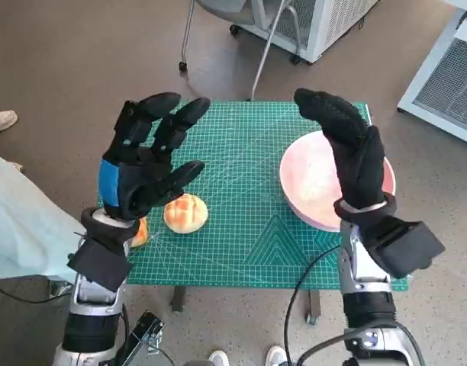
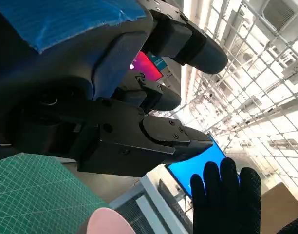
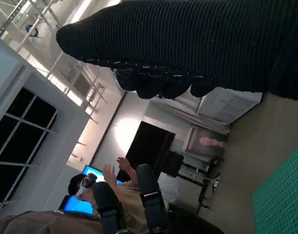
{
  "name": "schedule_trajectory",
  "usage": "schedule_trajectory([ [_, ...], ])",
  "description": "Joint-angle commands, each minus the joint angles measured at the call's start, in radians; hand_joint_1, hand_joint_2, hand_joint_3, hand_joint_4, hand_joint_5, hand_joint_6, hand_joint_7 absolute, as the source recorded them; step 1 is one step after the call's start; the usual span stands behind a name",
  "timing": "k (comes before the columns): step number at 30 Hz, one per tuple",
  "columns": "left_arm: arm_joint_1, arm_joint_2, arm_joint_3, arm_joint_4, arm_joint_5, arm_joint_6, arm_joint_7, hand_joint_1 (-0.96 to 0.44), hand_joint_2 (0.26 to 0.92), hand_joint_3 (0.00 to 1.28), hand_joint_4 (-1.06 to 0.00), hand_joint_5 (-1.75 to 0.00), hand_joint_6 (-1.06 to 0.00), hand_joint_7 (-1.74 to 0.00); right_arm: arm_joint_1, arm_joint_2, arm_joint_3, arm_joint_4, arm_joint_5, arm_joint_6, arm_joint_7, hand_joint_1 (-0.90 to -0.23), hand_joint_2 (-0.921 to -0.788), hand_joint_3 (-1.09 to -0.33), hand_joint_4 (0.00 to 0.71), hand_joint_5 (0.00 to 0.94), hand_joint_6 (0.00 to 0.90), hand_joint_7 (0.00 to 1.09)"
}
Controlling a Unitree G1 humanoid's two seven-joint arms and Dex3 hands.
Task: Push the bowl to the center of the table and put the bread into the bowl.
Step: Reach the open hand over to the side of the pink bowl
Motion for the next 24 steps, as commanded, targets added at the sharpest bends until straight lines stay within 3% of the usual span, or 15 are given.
schedule_trajectory([
  [1, 0.017, -0.001, 0.004, -0.024, -0.005, 0.014, -0.001, -0.19, 0.921, 0.17, -0.32, -0.44, -0.22, -0.83, 0.021, -0.058, -0.053, 0.042, 0.036, -0.003, 0.021, -0.591, -0.921, -0.782, 0.381, 0.000, 0.011, 0.79],
  [4, 0.020, 0.002, 0.006, -0.025, -0.007, 0.015, -0.002, -0.19, 0.921, 0.17, -0.32, -0.44, -0.22, -0.83, 0.004, -0.090, -0.099, 0.123, 0.054, -0.037, 0.024, -0.576, -0.921, -0.782, 0.359, 0.016, 0.020, 0.75],
  [13, 0.029, 0.010, 0.017, -0.035, -0.007, 0.025, -0.002, -0.17, 0.921, 0.17, -0.32, -0.45, -0.21, -0.85, -0.064, -0.176, -0.229, 0.447, 0.037, -0.144, -0.096, -0.599, -0.921, -0.760, 0.378, 0.026, 0.069, 0.67],
  [24, 0.028, 0.012, 0.020, -0.052, 0.006, 0.051, 0.008, -0.16, 0.921, 0.18, -0.31, -0.45, -0.20, -0.87, -0.119, -0.205, -0.325, 0.700, 0.094, -0.093, -0.118, -0.573, -0.921, -0.776, 0.348, 0.004, 0.085, 0.65],
])
